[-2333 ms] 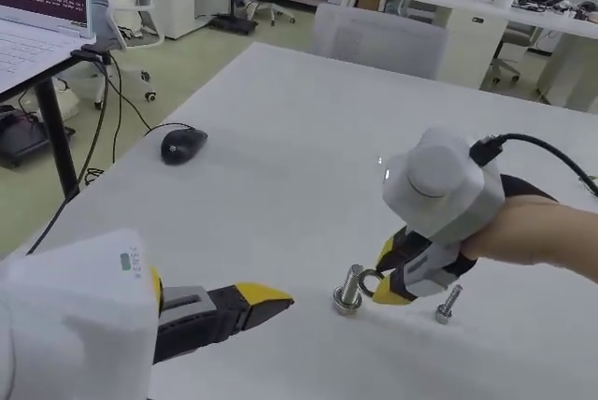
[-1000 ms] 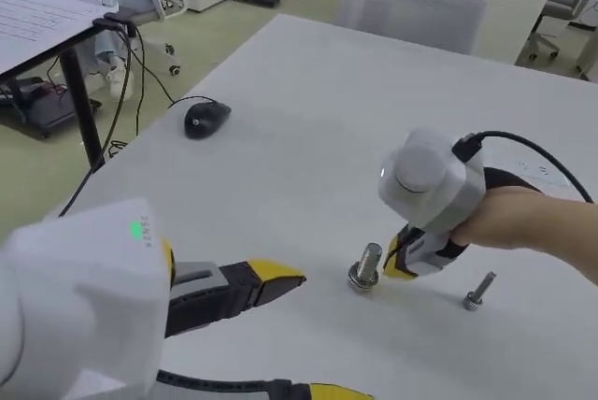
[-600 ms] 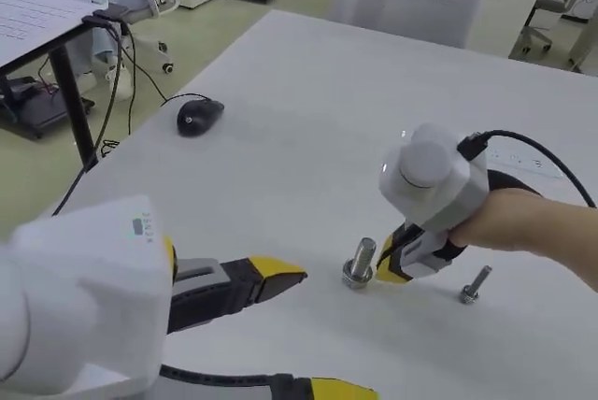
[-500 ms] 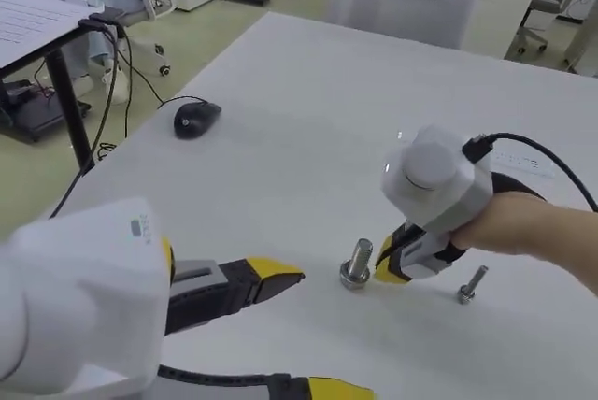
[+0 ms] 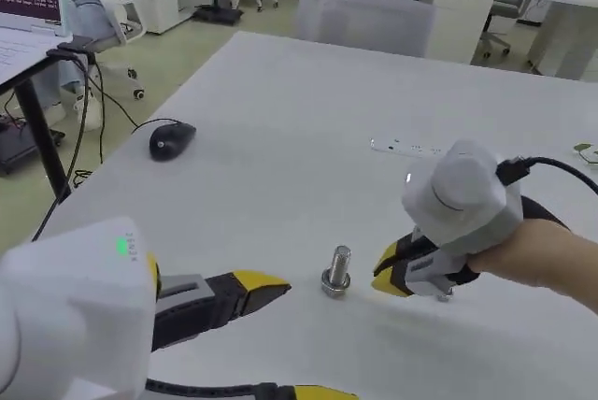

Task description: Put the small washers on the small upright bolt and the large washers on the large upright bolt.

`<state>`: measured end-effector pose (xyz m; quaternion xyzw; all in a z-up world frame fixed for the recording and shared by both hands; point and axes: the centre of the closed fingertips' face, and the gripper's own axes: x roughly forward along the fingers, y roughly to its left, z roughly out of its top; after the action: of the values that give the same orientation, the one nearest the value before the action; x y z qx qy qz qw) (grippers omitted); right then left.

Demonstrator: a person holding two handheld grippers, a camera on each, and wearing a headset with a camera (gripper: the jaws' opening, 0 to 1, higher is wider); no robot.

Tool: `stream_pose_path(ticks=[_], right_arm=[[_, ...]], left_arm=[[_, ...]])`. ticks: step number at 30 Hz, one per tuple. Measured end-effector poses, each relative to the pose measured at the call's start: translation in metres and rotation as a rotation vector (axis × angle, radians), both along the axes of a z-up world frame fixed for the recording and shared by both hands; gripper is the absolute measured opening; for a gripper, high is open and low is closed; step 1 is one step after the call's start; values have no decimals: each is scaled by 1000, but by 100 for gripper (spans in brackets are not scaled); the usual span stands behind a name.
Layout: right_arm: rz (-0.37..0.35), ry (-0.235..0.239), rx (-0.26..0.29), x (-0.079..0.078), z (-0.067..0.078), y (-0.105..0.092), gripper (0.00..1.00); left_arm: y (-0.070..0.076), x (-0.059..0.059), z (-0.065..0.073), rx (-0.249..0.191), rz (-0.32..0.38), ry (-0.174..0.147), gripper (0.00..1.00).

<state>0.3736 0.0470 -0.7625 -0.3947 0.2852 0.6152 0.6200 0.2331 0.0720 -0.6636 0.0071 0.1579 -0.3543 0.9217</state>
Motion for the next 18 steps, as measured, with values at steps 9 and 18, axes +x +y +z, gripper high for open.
stream_pose_path(ticks=[9,18], right_arm=[[-54,-9,144,-20,16,-16,9],[-48,37,417,-55,53,-23,15]], left_arm=[[-3,-2,5,2,-9,-11,57],[-3,-5,6,-8,-9,-19,57]])
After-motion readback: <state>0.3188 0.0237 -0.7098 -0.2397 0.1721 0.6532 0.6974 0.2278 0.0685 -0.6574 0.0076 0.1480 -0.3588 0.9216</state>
